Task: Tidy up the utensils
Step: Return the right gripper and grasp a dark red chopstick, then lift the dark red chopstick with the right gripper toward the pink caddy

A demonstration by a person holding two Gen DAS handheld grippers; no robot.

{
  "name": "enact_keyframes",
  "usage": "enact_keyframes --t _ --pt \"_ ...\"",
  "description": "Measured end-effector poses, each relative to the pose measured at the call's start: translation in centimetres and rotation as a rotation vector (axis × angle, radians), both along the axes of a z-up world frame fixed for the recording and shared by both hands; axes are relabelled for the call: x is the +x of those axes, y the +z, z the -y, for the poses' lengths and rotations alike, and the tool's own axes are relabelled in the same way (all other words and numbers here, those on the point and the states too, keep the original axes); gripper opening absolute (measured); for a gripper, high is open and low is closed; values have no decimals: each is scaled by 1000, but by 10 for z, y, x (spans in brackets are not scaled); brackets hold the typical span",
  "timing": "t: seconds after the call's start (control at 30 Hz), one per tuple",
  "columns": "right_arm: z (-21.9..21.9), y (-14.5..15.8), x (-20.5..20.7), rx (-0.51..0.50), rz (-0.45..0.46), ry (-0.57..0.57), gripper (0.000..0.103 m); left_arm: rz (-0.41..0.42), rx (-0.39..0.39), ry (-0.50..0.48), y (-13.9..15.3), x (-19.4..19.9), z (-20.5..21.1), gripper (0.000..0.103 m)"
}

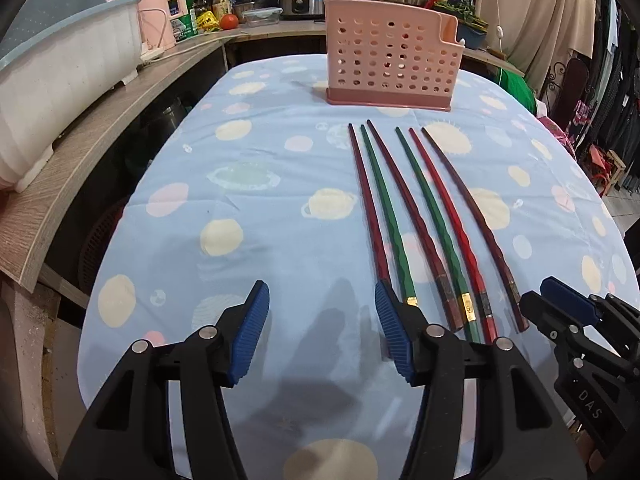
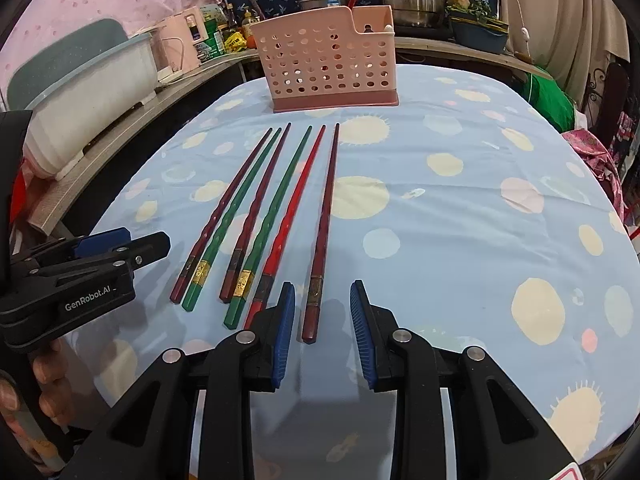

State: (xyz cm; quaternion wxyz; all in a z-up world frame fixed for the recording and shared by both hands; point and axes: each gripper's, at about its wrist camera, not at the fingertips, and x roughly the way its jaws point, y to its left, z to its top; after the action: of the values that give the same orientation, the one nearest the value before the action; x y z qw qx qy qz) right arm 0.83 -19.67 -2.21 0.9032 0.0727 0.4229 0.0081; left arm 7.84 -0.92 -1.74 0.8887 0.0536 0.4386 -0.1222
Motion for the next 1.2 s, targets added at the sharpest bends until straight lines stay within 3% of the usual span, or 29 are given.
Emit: enact_keyframes --t 0.33,0.8,1.2 --pt "-4 -7 1 5 -16 13 26 -28 -9 -15 -7 -4 4 53" --pt "-2 -12 0 -28 -11 -3 7 -51 -8 -28 -14 -8 6 53" --pt "2 -12 -1 -13 -8 -9 7 -68 -33 -37 -18 -9 7 53"
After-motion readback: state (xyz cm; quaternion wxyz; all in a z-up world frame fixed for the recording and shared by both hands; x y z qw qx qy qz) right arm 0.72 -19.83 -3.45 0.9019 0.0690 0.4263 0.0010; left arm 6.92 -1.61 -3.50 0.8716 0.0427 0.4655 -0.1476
